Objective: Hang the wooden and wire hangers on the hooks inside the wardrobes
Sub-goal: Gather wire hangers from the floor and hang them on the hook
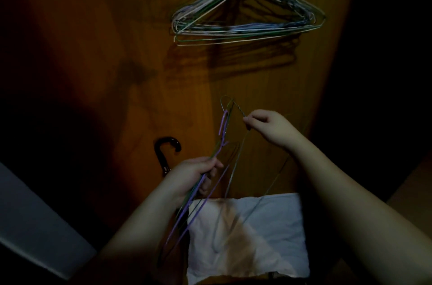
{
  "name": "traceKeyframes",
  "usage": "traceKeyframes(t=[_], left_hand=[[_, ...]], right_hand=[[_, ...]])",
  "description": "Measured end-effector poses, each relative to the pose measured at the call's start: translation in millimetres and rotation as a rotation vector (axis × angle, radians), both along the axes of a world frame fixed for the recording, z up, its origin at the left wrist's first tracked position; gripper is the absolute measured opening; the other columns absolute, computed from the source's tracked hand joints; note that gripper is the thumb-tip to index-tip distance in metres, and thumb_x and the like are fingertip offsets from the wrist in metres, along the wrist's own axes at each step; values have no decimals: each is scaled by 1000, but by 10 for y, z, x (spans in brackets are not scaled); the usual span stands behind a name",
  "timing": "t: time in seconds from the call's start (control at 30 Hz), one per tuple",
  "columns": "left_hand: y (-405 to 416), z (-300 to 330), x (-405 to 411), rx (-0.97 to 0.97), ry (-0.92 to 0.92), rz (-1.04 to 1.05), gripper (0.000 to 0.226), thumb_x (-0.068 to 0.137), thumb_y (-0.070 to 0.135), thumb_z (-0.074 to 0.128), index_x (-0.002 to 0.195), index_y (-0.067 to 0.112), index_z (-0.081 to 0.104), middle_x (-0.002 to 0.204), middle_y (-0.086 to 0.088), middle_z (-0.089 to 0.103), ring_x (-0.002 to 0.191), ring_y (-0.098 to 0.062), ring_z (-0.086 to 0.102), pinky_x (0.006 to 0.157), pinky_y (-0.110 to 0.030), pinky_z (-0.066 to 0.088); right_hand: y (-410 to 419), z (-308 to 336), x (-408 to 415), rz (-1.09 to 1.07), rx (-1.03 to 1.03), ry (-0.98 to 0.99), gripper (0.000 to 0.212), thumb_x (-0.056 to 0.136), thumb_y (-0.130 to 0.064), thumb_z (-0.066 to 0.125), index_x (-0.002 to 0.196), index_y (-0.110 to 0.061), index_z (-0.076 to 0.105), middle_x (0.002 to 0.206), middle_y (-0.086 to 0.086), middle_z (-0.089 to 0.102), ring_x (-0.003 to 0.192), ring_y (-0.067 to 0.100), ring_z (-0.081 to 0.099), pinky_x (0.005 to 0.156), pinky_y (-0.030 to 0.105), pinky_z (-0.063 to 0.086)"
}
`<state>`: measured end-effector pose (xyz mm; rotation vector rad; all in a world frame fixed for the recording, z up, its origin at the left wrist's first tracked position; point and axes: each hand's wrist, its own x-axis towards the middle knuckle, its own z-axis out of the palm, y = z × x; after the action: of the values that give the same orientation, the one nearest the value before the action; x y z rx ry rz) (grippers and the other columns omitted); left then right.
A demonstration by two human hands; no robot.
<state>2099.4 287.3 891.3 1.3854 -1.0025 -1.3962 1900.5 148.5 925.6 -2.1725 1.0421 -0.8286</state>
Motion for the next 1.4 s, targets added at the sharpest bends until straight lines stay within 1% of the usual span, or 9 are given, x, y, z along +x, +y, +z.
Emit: traceKeyframes(t=[0.17,0.37,0.57,0.7,0.8,0.9,1.07,1.2,1.4], left_hand=[[-26,43,-13,-2,98,-14,19,100,17,48,98,3,61,58,1,42,35,-8,29,39,-16,19],[-68,-30,-45,-50,101,-4,18,99,15,49,97,3,62,57,0,39,33,-8,28,39,-15,18],[-133,-219,-53,-123,-62,85,16,96,15,55,95,5,67,56,-2,39,35,-11,29,40,-22,18],[-191,-340,-57,-105,-206,186,13,96,17,59,100,10,69,55,0,41,38,-10,33,40,-19,23],[-209,-425,-44,-99,-294,243,20,95,24,62,107,12,72,54,5,49,47,-14,44,48,-24,31],[-191,-439,-60,-151,-368,258,23,95,26,62,109,12,73,77,-7,70,80,-42,62,69,-44,49],[-168,-431,-112,-233,-471,301,25,98,21,57,78,33,64,64,17,54,60,4,53,58,-12,38],[-182,-508,-51,-279,-465,337,23,99,30,54,78,34,62,73,-5,55,67,-16,51,60,-22,40],[-147,-607,-52,-281,-495,364,28,99,30,53,73,22,60,66,-5,46,62,-16,43,61,-31,35]], right_hand=[[-18,23,-119,-9,-56,49,29,97,-35,54,79,-17,68,81,-4,63,73,-4,53,91,34,34],[51,40,-109,-34,89,-53,29,98,-34,54,80,-15,67,57,-15,53,52,-3,46,62,21,35],[70,-30,-34,21,290,-225,25,98,-24,51,79,-19,67,80,-6,62,81,7,57,84,26,43],[51,-102,5,8,430,-310,25,99,-22,50,78,-20,63,77,-7,58,73,6,54,75,21,42],[42,-142,32,-48,495,-363,27,99,-22,51,74,-24,62,72,-10,57,67,4,51,69,20,40],[62,-172,58,-75,518,-377,27,99,-22,51,74,-23,63,70,-9,57,65,5,50,66,19,39],[218,-251,133,-92,536,-356,29,99,-28,50,74,-19,60,63,-10,49,55,3,43,54,16,34],[325,-368,166,-108,651,-372,26,97,-34,52,74,-20,56,64,-7,48,55,9,37,56,26,26],[335,-412,101,-118,845,-451,30,97,-35,45,69,-23,50,61,-7,41,51,8,32,51,26,22]])
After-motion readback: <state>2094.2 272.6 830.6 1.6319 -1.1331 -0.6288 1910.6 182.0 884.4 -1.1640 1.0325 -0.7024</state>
